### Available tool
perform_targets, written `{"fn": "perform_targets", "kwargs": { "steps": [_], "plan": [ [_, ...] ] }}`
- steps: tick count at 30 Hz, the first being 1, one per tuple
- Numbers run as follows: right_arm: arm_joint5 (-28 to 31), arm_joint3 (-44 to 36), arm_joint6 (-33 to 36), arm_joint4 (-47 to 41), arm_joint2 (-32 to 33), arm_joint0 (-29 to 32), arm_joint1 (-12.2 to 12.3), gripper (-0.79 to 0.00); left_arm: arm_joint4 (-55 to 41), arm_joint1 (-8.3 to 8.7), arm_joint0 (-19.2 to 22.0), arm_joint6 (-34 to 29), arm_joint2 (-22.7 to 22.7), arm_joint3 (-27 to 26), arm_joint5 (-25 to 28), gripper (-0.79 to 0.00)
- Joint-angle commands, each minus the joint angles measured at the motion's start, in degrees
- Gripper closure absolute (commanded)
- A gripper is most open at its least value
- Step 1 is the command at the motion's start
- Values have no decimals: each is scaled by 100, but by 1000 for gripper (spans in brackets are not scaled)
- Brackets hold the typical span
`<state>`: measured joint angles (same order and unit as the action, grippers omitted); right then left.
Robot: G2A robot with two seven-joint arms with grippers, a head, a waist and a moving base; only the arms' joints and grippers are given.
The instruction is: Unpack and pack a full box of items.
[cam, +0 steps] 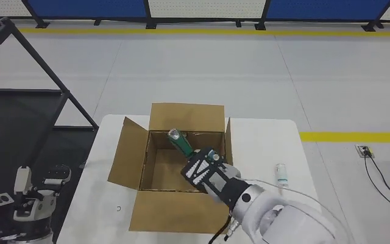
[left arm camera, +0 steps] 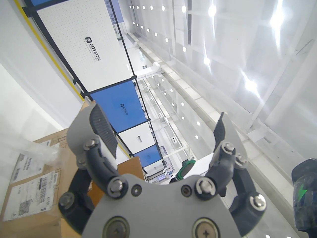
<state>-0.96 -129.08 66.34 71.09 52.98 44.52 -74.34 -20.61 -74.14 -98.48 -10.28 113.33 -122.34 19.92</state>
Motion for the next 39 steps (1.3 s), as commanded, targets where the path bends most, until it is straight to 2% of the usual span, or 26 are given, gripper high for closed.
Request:
{"fn": "perform_targets", "kwargs": {
  "steps": [1,6,11,17,25,31,39],
  "plan": [
    [-176,470,136,-46,-206,-380,-81,0,0,0,0,0,0,0,0,-785],
    [-571,1957,224,-514,-658,-1216,-342,0,0,0,0,0,0,0,0,-785],
    [-510,3566,82,-1132,-1046,-1914,-610,0,0,0,0,0,0,0,0,-785],
    [-175,5137,-13,-1547,-1534,-2471,-909,0,0,0,0,0,0,0,0,-785],
    [275,7132,-226,-2049,-2203,-2929,-1423,0,0,0,0,0,0,0,0,-785],
    [482,8149,-418,-2185,-2592,-3087,-1815,0,0,0,0,0,0,0,0,-785],
    [667,8925,-407,-2115,-2942,-3253,-2261,0,0,0,0,0,0,0,0,-785]
  ]
}}
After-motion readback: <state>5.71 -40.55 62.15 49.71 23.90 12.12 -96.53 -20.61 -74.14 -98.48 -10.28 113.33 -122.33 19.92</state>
